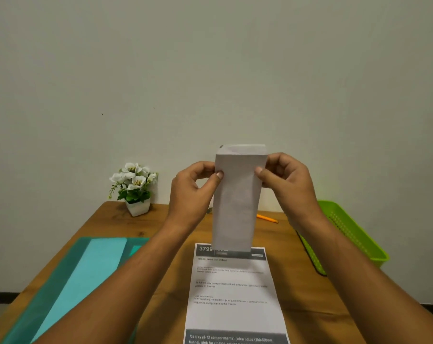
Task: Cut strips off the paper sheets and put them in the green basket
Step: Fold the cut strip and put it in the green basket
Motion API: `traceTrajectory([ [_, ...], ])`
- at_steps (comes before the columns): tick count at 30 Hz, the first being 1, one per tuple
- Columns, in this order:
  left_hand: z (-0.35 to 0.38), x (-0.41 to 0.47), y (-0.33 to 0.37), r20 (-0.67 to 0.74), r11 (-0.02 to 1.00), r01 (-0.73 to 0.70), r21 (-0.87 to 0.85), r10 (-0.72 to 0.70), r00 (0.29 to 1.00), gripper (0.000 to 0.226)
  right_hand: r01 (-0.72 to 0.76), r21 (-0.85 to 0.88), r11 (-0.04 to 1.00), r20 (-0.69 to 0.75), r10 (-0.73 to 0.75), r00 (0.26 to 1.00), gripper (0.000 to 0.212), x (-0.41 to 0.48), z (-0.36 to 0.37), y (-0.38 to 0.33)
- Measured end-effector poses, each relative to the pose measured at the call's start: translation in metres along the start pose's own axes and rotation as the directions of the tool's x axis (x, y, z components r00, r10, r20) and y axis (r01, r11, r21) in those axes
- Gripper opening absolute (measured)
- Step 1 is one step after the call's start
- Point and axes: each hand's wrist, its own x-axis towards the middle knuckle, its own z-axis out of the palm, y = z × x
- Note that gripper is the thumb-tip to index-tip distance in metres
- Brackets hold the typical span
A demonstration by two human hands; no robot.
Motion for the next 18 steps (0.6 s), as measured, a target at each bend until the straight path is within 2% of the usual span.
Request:
traceTrajectory([
  [2,0.001,-0.014,-0.011,0.023,0.998,0.052,-0.020,-0.052,0.998,0.018,-0.040,0.003,0.999,0.001,0.040,0.999,0.012,-0.008,0.001,0.011],
  [5,0.001,-0.035,-0.026,0.044,0.986,0.149,-0.076,-0.146,0.988,0.039,-0.139,0.022,0.990,0.013,0.139,0.990,0.031,-0.025,0.003,0.031],
  [8,0.001,-0.039,-0.024,0.070,0.988,0.132,-0.077,-0.127,0.989,0.047,-0.141,-0.035,0.989,0.022,0.142,0.990,0.044,-0.032,0.005,0.040],
  [12,-0.001,-0.030,-0.011,0.141,1.000,0.028,0.006,-0.029,0.990,0.039,-0.057,-0.121,0.991,0.020,0.059,0.998,0.032,-0.028,0.006,0.037],
  [16,0.000,-0.025,-0.006,0.238,0.976,-0.155,0.151,0.116,0.964,0.024,0.005,-0.186,0.983,0.059,0.006,0.998,0.019,-0.027,0.005,0.038],
  [18,0.001,-0.023,-0.008,0.268,0.964,-0.182,0.193,0.127,0.955,0.019,0.007,-0.206,0.979,0.063,0.006,0.998,0.014,-0.028,0.004,0.039],
])
